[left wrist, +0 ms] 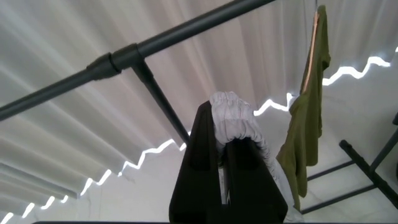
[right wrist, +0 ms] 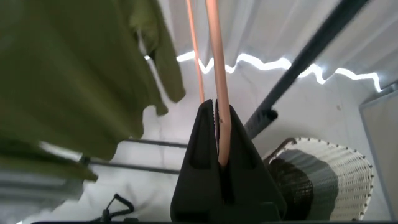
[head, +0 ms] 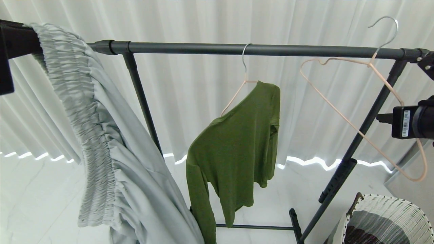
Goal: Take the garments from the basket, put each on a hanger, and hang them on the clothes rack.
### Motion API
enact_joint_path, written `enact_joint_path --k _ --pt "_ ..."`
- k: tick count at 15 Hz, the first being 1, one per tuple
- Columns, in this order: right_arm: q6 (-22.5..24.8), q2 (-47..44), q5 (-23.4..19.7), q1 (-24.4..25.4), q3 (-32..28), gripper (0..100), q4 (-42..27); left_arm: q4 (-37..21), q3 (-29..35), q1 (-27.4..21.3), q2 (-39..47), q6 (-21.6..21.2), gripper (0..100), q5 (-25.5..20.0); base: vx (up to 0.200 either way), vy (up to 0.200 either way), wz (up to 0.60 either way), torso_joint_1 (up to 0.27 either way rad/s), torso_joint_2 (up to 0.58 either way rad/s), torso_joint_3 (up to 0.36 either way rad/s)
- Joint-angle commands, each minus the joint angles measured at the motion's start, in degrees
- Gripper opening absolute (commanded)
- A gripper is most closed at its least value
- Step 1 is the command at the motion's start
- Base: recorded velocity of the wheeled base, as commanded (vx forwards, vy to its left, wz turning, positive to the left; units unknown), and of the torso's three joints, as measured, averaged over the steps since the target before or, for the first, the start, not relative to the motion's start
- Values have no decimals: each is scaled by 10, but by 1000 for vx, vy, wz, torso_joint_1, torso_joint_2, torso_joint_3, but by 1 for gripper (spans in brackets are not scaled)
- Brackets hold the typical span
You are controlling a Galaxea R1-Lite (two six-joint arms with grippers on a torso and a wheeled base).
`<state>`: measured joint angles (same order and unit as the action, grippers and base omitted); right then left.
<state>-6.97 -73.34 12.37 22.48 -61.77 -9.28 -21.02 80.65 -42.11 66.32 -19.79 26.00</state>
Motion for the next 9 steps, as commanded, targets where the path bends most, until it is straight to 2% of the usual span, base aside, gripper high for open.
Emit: enact_joint_path --k 1,9 --pt "2 28 0 12 17 0 0 0 0 0 0 0 0 0 -200 0 0 -12 2 2" --pt "2 52 0 40 43 0 -1 0 0 0 4 0 0 0 -200 0 0 1 4 4"
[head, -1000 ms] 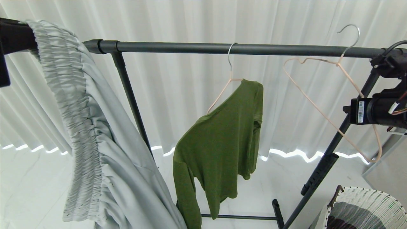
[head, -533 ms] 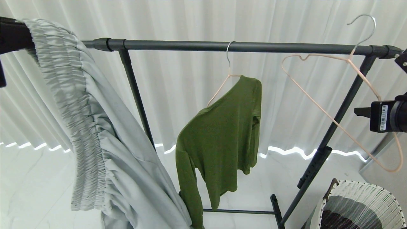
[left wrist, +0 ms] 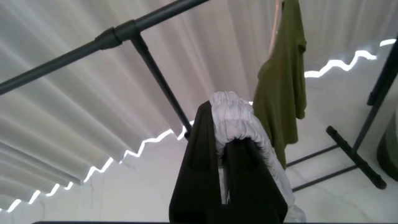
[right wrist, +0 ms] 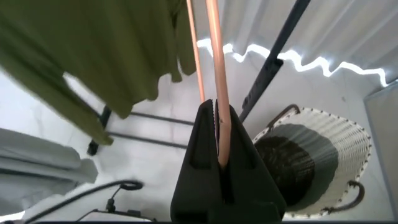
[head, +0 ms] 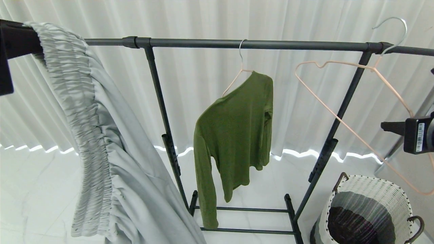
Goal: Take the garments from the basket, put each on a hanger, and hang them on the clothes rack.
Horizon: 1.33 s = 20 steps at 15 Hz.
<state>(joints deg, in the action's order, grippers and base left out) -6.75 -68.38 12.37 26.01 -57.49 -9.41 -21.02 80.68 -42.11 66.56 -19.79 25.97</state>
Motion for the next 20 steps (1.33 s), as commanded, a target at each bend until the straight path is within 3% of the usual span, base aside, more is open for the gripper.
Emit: enact_joint_path --k 1,10,11,16,20 --pt "0 3 0 19 0 0 0 0 -1 -1 2 0 0 0 0 0 0 0 0 0" --pt "-10 18 0 282 -4 0 -29 0 -16 0 52 4 0 13 0 0 0 0 0 0" --pt "-11 18 -1 321 -4 0 -33 2 -10 0 78 15 0 40 0 0 0 0 0 0" --pt "-61 19 -3 450 -6 0 -38 8 88 11 201 173 0 107 0 0 0 0 0 0" --pt "-68 19 -3 473 -6 0 -37 9 117 38 234 179 0 124 0 0 0 0 0 0"
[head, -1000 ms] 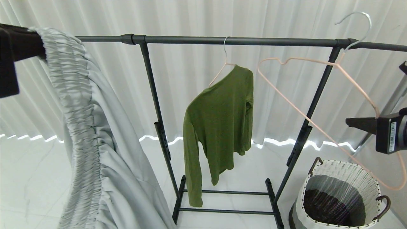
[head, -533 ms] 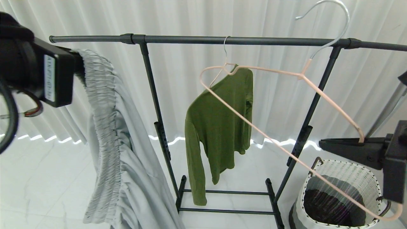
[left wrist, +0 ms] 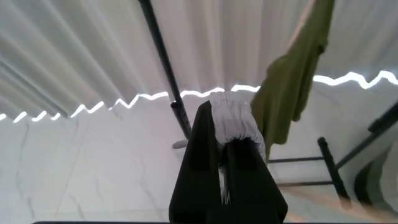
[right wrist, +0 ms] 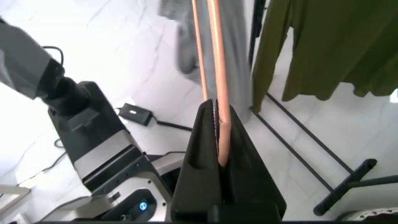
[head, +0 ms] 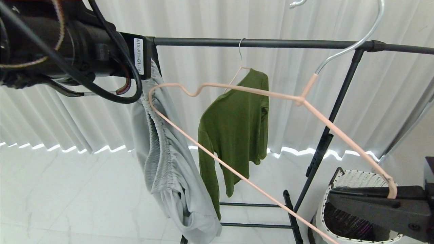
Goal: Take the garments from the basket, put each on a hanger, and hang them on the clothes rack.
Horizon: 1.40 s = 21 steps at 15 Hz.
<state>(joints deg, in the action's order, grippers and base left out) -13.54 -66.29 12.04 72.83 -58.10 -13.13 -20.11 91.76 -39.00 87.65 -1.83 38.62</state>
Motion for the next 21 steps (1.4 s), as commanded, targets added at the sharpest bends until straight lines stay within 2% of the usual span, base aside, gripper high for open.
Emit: enact_joint_path --k 1,6,10,13,17,21 --pt "0 -1 0 6 0 0 0 1 7 12 26 1 0 15 0 0 0 0 0 0" --pt "0 -8 -2 1 5 0 0 0 15 5 21 3 0 26 0 0 0 0 0 0" --pt "1 -20 -1 -46 3 0 5 0 21 1 18 2 0 28 0 0 0 0 0 0" --pt "1 -25 1 -64 1 0 7 0 20 -6 17 3 0 29 0 0 0 0 0 0" --pt "1 -54 -2 -63 -3 0 57 0 19 -42 17 4 0 28 0 0 0 0 0 0" --pt "1 -69 -11 -55 -5 0 52 0 22 -57 16 4 0 28 0 0 0 0 0 0"
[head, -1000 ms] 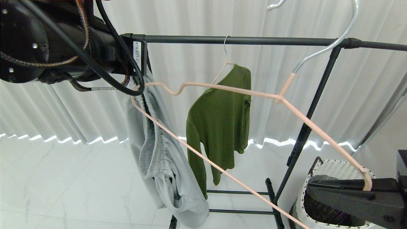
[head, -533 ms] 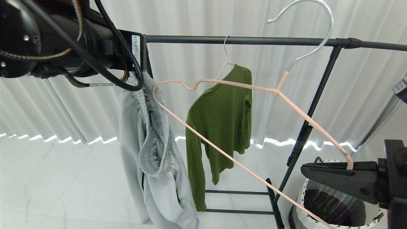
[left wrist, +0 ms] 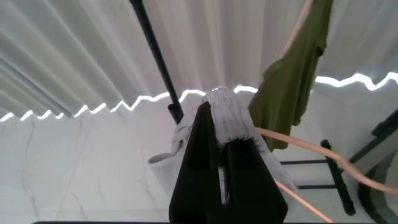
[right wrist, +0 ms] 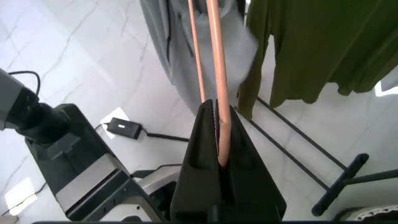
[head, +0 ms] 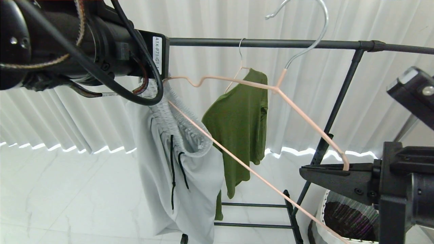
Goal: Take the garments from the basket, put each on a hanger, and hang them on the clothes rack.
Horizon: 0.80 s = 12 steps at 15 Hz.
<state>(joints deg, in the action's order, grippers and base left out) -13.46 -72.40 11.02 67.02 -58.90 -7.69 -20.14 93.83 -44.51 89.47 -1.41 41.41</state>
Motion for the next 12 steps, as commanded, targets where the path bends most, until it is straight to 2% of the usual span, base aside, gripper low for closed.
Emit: enact_joint_path --k 1,7,12 --pt "0 -5 -3 9 12 0 -3 1 4 -2 -3 0 0 0 0 0 0 0 0 0" --pt "-1 10 -7 9 39 0 -1 0 0 -2 -7 -3 0 -3 0 0 0 0 0 0" --pt "4 12 -35 1 28 0 34 0 -1 -42 -7 -2 0 -6 0 0 0 0 0 0"
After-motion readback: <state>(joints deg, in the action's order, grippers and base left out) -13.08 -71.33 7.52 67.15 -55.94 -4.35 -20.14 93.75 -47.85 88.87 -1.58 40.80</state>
